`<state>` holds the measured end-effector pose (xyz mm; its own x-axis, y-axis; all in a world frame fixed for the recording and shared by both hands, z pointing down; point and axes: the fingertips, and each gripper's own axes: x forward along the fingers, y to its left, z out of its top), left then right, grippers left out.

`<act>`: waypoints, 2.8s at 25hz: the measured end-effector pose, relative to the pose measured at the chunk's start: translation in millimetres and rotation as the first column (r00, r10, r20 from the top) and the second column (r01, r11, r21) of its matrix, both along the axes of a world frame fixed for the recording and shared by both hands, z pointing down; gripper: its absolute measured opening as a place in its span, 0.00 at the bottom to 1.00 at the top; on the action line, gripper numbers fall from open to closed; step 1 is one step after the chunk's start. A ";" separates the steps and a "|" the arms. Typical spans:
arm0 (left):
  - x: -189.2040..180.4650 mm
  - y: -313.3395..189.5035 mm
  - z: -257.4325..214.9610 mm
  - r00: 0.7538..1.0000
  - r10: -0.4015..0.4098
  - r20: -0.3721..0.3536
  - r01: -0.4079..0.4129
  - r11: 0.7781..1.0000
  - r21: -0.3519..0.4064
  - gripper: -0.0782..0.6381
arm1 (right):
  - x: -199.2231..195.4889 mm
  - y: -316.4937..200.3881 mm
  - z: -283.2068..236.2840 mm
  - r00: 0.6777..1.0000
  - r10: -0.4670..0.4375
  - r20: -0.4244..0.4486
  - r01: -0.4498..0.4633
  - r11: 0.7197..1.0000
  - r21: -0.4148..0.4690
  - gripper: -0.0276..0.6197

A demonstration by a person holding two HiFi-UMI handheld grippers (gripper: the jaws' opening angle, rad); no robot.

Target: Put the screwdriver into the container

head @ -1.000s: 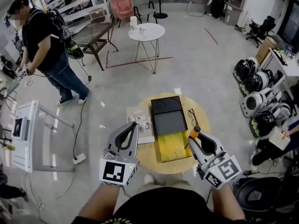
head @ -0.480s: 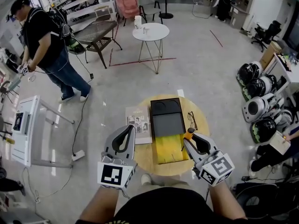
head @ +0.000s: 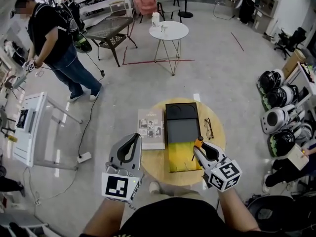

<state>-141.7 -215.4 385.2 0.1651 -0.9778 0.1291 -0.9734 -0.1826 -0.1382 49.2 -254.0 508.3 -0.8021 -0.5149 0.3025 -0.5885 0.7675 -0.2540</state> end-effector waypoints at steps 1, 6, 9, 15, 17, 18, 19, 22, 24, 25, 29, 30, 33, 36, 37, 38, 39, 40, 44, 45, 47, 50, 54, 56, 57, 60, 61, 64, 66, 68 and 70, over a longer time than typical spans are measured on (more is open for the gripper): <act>-1.5 1.0 0.4 1.000 -0.004 0.000 0.004 1.000 -0.002 0.13 | -1.2 -1.0 5.6 1.000 0.003 -0.006 -0.003 1.000 -0.010 0.23; -6.9 2.9 2.1 1.000 -0.016 0.002 0.016 1.000 -0.007 0.13 | -5.5 -4.7 39.6 1.000 0.007 -0.025 -0.009 0.997 -0.075 0.23; -9.8 7.1 5.1 1.000 -0.020 0.008 0.021 1.000 -0.020 0.13 | -8.5 -1.8 56.0 1.000 0.015 -0.022 -0.017 0.993 -0.113 0.23; -14.4 8.3 4.8 0.999 -0.028 0.016 0.028 0.999 -0.023 0.13 | -9.9 -3.9 85.0 0.999 0.034 -0.032 -0.039 0.984 -0.174 0.23; -14.1 7.0 3.1 1.000 -0.023 0.019 0.023 1.000 -0.020 0.13 | -8.5 -5.5 95.5 0.998 0.041 -0.045 -0.049 0.980 -0.192 0.23; -13.3 6.1 2.4 1.000 -0.019 0.021 0.020 1.000 -0.020 0.13 | -7.3 -6.2 100.3 0.998 0.046 -0.051 -0.056 0.978 -0.202 0.23; -12.4 5.8 2.0 1.000 -0.016 0.023 0.017 1.000 -0.022 0.13 | -5.8 -6.4 105.5 0.997 0.052 -0.058 -0.063 0.975 -0.212 0.23; -11.8 5.4 0.5 0.999 -0.016 0.028 0.017 1.000 -0.026 0.13 | -1.7 -7.3 124.0 0.995 0.070 -0.075 -0.086 0.964 -0.253 0.23; -13.4 4.0 -0.9 0.999 -0.018 0.032 0.019 1.000 -0.023 0.13 | -0.7 -9.2 136.6 0.993 0.080 -0.081 -0.100 0.954 -0.283 0.23; -14.2 3.4 -1.4 0.999 -0.019 0.034 0.020 1.000 -0.022 0.13 | 0.0 -9.6 142.6 0.993 0.083 -0.087 -0.105 0.950 -0.296 0.23; -17.5 3.8 -1.5 0.999 -0.026 0.035 0.027 0.999 -0.025 0.13 | 5.6 -11.3 165.1 0.989 0.090 -0.117 -0.124 0.936 -0.330 0.23; -18.9 4.4 -1.7 0.999 -0.028 0.036 0.029 0.999 -0.023 0.13 | 6.3 -11.8 170.8 0.988 0.090 -0.124 -0.128 0.933 -0.338 0.23; -24.2 5.8 -5.4 0.998 -0.041 0.043 0.041 0.999 -0.015 0.13 | 8.3 -12.0 189.3 0.986 0.087 -0.144 -0.135 0.918 -0.373 0.23; -28.5 8.0 -7.0 0.997 -0.059 0.045 0.059 0.998 -0.016 0.13 | 11.7 -10.7 205.6 0.984 0.086 -0.155 -0.144 0.897 -0.417 0.23; -29.7 8.9 -7.3 0.997 -0.064 0.045 0.064 0.998 -0.017 0.13 | 12.5 -9.8 210.2 0.984 0.086 -0.157 -0.147 0.890 -0.432 0.23; -30.7 9.7 -7.4 0.997 -0.068 0.045 0.069 0.997 -0.017 0.13 | 13.1 -8.9 214.7 0.984 0.087 -0.158 -0.150 0.882 -0.447 0.23; -31.4 10.2 -7.3 0.996 -0.071 0.044 0.072 0.997 -0.018 0.13 | 13.5 -8.4 219.1 0.983 0.087 -0.159 -0.152 0.873 -0.462 0.23; -31.7 10.3 -6.9 0.996 -0.074 0.043 0.075 0.997 -0.019 0.13 | 14.1 -8.3 223.7 0.983 0.088 -0.161 -0.156 0.865 -0.477 0.23; -27.1 8.5 -2.3 0.997 -0.069 0.041 0.071 0.997 -0.031 0.13 | 16.7 -10.9 241.4 0.979 0.095 -0.180 -0.177 0.835 -0.521 0.23; -25.0 7.8 -1.2 0.997 -0.066 0.042 0.068 0.997 -0.032 0.13 | 16.6 -12.2 243.9 0.978 0.098 -0.184 -0.182 0.831 -0.526 0.23; -21.4 6.6 2.3 0.997 -0.063 0.046 0.064 0.997 -0.037 0.13 | 15.6 -14.4 249.9 0.977 0.098 -0.191 -0.188 0.824 -0.535 0.23; -16.4 2.1 6.7 0.997 -0.059 0.045 0.061 0.997 -0.039 0.13 | 11.7 -19.4 259.7 0.975 0.088 -0.202 -0.185 0.823 -0.537 0.23; -6.3 -3.3 5.9 0.998 -0.056 0.020 0.056 0.998 -0.033 0.13 | 10.5 -23.6 270.8 0.971 0.084 -0.223 -0.194 0.821 -0.536 0.23; -3.6 -3.9 6.8 0.998 -0.054 0.024 0.054 0.998 -0.033 0.13 | 10.6 -23.4 277.7 0.968 0.084 -0.237 -0.203 0.818 -0.538 0.23; -3.0 -4.1 7.0 0.998 -0.053 0.026 0.054 0.998 -0.033 0.13 | 10.0 -22.7 281.0 0.966 0.082 -0.245 -0.205 0.817 -0.538 0.23; -2.1 -4.2 4.9 0.998 -0.050 0.031 0.051 0.998 -0.030 0.13 | 8.7 -21.2 287.7 0.962 0.082 -0.260 -0.214 0.816 -0.537 0.23; -2.2 -4.1 3.7 0.998 -0.051 0.031 0.052 0.998 -0.029 0.13 | 8.8 -21.8 289.0 0.961 0.086 -0.261 -0.219 0.813 -0.539 0.23; -4.7 -4.1 1.3 0.998 -0.057 0.031 0.058 0.998 -0.031 0.13 | 6.9 -25.0 292.2 0.959 0.091 -0.270 -0.229 0.808 -0.543 0.23; -6.3 -4.0 1.8 0.998 -0.060 0.034 0.061 0.997 -0.037 0.13 | 4.4 -26.0 295.0 0.956 0.086 -0.281 -0.232 0.808 -0.541 0.23; -6.8 -4.1 3.2 0.997 -0.060 0.037 0.062 0.997 -0.041 0.13 | 3.6 -27.3 299.1 0.951 0.092 -0.294 -0.245 0.806 -0.538 0.23; -6.7 -3.9 4.3 0.998 -0.057 0.039 0.059 0.997 -0.040 0.13 | 5.0 -28.7 303.9 0.945 0.111 -0.308 -0.269 0.800 -0.537 0.23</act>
